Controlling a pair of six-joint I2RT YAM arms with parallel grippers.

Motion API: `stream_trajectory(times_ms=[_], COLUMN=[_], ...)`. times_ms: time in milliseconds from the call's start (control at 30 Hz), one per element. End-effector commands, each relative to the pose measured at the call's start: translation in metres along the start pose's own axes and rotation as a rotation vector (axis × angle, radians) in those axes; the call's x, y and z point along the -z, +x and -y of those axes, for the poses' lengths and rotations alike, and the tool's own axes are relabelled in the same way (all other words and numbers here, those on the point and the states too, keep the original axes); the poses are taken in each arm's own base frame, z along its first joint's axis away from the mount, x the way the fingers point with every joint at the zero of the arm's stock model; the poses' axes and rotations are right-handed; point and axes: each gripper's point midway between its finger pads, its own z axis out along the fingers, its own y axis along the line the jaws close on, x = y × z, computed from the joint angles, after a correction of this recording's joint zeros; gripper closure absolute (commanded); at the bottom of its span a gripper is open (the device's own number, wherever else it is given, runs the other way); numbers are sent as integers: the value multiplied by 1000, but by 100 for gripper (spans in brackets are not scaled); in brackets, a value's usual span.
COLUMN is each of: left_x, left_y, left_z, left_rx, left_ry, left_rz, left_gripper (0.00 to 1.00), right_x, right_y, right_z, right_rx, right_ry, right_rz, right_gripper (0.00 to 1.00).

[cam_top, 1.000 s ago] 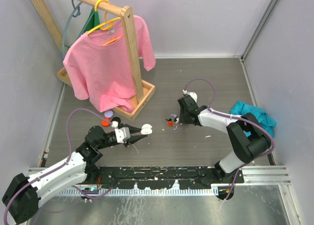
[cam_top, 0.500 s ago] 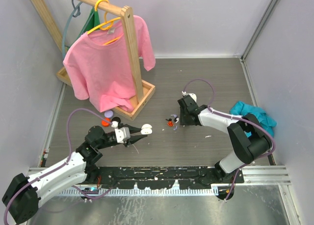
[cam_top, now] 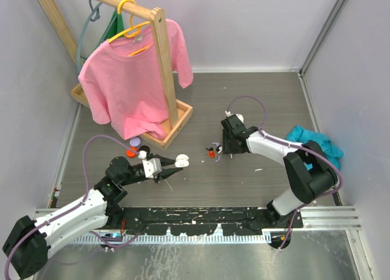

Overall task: Insert the wireless bluetooth earbuds into the charging case
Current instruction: Pick up the earbud from the center of the board.

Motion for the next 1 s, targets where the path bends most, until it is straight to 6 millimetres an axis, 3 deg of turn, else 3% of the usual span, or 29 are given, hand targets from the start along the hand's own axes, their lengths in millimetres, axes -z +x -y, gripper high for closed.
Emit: stream_trajectory(times_ms=[0, 533, 800, 967], left_x=[-1, -1, -1, -4], left_y=[-13, -13, -14, -15], left_z=[-2, -2, -4, -7], left_rx=[-26, -27, -31, -20], left_ry=[-5, -4, -14, -23], left_rz=[42, 41, 44, 51], left_gripper=[100, 100, 100, 100], right_x=[3, -8, 5, 21], right_y=[-21, -6, -14, -29], right_z=[-8, -5, -9, -20], right_rx=[-5, 25, 36, 30], right_ry=[-27, -13, -44, -105], right_rz=[31, -54, -31, 44], right_gripper=[58, 67, 76, 79])
